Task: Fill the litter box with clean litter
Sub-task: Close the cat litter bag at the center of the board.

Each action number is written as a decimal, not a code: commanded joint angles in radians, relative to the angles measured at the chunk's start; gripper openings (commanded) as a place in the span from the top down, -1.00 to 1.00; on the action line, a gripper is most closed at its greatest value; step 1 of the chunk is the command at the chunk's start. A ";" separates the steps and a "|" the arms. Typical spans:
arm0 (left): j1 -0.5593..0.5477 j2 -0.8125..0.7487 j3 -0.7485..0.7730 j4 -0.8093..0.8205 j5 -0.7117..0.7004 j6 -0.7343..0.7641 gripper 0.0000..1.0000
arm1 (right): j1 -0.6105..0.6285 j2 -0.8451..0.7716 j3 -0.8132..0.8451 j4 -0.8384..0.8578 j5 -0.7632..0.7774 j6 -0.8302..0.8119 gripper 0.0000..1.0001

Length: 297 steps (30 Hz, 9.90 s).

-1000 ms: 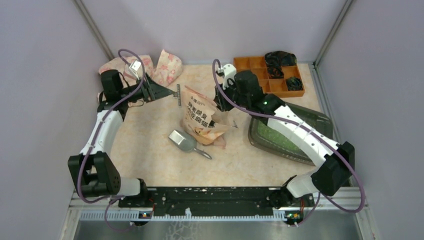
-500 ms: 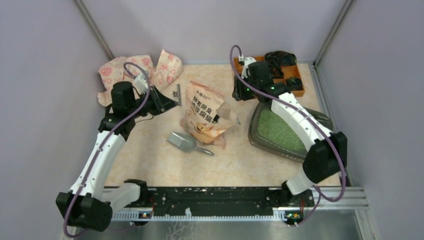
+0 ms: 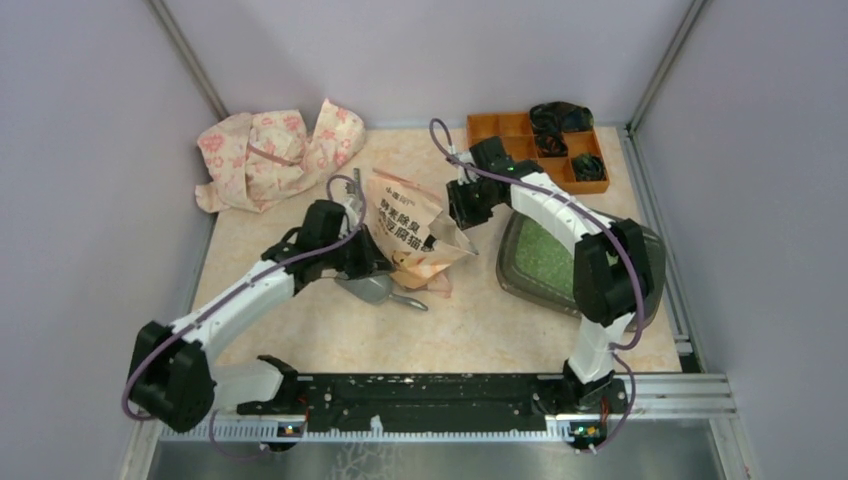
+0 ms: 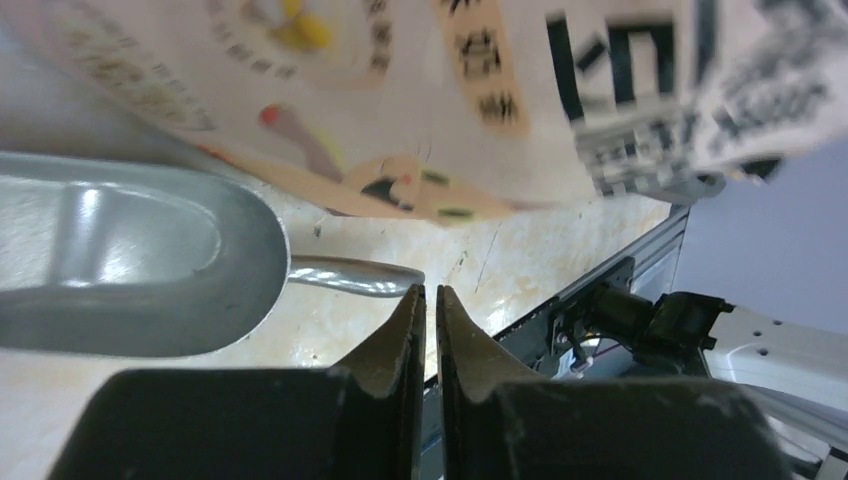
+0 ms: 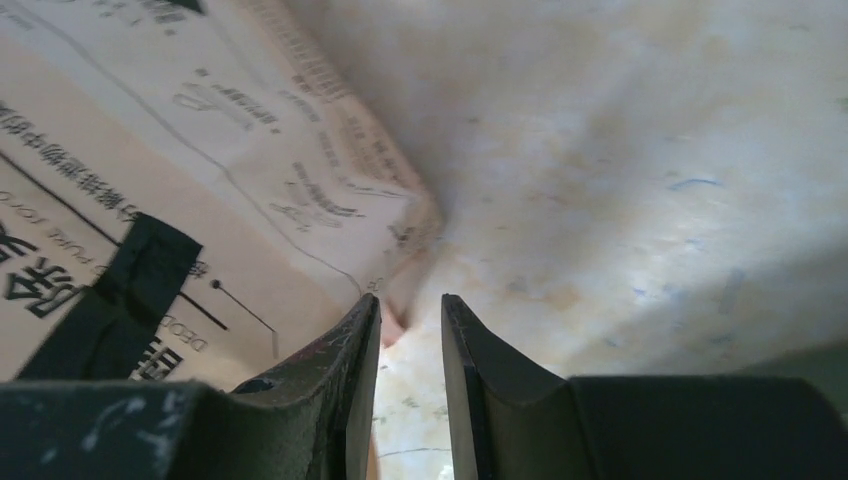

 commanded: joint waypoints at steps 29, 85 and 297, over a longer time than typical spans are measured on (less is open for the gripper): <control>-0.056 0.275 0.373 0.074 -0.189 0.103 0.70 | 0.121 -0.273 -0.007 -0.056 0.131 0.085 0.30; -0.109 -0.171 -0.108 0.284 -0.238 0.065 -0.81 | 0.244 -0.168 0.387 -0.220 0.311 0.605 1.00; -0.182 0.143 -0.246 0.879 -0.371 -1.073 0.64 | -0.228 -0.341 -0.093 0.203 -0.299 0.661 1.00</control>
